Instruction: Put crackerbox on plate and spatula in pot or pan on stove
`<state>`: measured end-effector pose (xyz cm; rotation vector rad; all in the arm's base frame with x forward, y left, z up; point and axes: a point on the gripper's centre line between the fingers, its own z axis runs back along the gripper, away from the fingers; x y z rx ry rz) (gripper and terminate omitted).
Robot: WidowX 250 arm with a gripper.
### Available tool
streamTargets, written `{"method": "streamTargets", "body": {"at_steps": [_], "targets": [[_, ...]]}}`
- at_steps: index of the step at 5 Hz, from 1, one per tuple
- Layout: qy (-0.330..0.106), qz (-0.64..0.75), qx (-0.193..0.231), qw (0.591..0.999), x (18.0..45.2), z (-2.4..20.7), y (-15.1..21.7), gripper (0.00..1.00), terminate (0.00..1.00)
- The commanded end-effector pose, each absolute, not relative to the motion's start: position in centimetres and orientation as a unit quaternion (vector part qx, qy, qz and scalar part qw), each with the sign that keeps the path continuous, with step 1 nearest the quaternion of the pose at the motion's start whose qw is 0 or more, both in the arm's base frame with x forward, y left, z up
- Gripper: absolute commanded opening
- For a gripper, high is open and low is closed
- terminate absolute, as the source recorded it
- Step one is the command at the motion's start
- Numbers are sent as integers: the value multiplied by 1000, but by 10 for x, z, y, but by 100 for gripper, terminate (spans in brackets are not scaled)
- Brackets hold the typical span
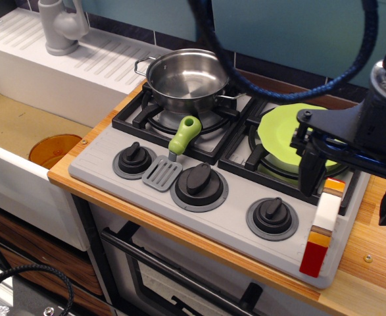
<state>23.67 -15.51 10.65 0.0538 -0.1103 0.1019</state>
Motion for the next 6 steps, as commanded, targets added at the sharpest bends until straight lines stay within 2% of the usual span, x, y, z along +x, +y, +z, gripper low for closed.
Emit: {"method": "streamTargets", "body": {"at_steps": [1,6], "targets": [[-55,51,27,997,237,106,-155,100,0],[-104,44,24,993,245,74,-148,100,0]]}}
